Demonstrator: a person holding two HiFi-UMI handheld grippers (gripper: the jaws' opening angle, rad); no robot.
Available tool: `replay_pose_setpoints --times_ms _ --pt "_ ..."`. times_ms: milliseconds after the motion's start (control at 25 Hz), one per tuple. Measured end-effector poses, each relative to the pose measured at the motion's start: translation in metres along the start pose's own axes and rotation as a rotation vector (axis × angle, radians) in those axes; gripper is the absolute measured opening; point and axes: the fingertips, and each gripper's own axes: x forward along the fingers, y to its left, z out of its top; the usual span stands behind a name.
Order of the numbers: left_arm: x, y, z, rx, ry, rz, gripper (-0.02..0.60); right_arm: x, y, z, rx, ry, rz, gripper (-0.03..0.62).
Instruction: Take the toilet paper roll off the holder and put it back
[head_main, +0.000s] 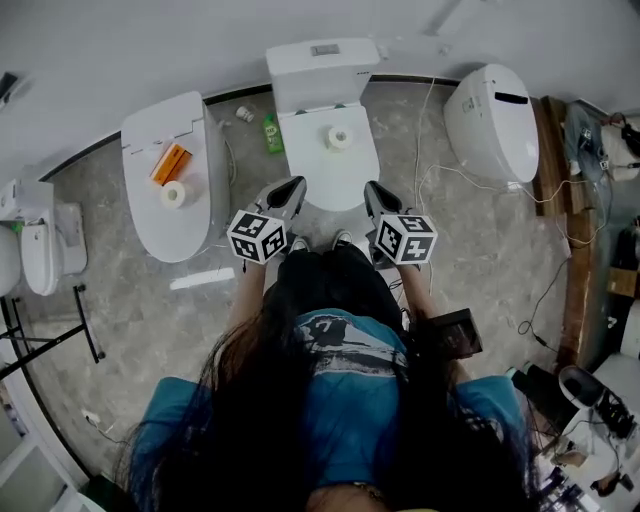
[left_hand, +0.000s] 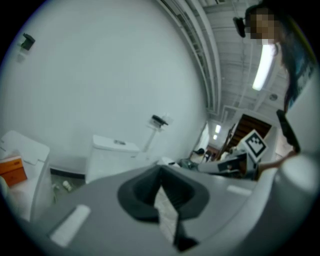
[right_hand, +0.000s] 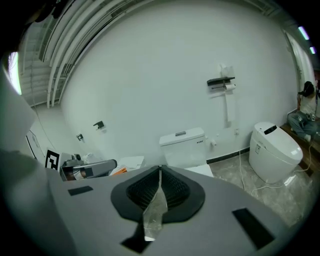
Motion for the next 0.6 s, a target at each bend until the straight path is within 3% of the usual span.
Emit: replay_pose_setpoints --times_ms 160,400,600 --pt "-0.003 -0.026 -0.006 0.021 0.011 -0.023 -0.005 -0.025 0.002 -0.006 0.038 -0.013 0.008 0.026" --pt "-0.005 -0.070 -0.012 0.066 0.022 -0.031 -0.005 -0.061 0.004 -0.012 -0.045 -0.031 0.045 0.026" --pt "-0.012 -0.124 -0.026 0.102 0.018 -0.008 -0.005 -0.110 -0.006 -0.037 -0.040 -0.025 0.079 0.026"
